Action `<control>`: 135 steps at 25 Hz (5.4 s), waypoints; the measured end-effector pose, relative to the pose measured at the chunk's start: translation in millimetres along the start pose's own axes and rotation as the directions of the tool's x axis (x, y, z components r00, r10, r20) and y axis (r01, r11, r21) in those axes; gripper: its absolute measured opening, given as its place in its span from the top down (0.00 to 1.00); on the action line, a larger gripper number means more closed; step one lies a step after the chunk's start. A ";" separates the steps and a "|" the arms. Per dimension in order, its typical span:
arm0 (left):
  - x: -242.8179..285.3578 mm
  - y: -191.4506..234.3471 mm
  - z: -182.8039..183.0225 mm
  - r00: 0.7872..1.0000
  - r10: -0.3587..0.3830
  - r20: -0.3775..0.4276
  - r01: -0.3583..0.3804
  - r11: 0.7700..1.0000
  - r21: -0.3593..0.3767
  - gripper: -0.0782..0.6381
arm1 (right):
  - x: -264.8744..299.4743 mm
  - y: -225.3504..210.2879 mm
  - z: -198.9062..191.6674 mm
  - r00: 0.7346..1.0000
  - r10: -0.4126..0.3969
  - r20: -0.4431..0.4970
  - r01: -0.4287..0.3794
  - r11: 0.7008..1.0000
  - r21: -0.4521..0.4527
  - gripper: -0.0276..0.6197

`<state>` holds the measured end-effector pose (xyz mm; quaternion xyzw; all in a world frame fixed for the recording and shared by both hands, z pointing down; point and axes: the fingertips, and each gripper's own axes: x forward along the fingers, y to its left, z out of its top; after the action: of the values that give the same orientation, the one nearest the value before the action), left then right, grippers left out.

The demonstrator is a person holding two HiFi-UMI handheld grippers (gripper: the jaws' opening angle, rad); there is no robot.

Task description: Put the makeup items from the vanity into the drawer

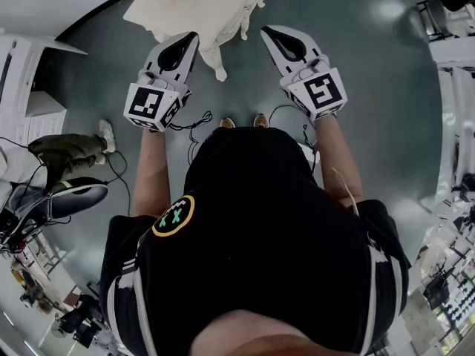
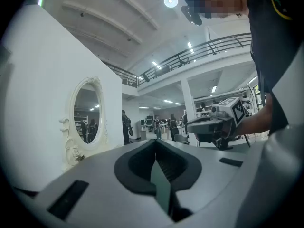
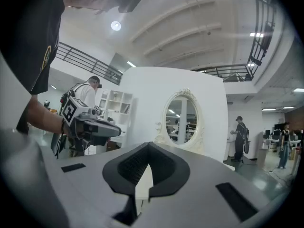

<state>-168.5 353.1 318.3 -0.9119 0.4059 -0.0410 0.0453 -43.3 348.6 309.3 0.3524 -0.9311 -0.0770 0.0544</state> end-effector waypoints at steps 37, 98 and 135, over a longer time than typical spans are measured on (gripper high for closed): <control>19.1 16.1 -7.0 1.000 0.007 -0.005 -0.007 1.000 -0.016 0.86 | 16.2 -21.8 -11.5 1.000 -0.001 0.001 0.001 0.998 0.064 0.44; 238.9 160.7 -77.8 0.995 -0.001 -0.105 -0.005 0.998 -0.063 0.86 | 173.6 -225.0 -117.2 0.989 0.052 -0.136 -0.033 0.989 0.142 0.03; 337.7 282.6 -125.4 0.975 0.115 -0.190 -0.145 0.978 -0.151 0.86 | 363.3 -306.7 -202.6 0.923 0.315 -0.221 -0.290 0.947 0.139 0.03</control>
<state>-165.3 -92.6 422.9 -0.8764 0.4694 -0.0867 -0.0639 -84.0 -141.0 469.6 0.2135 -0.9635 0.0241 0.1596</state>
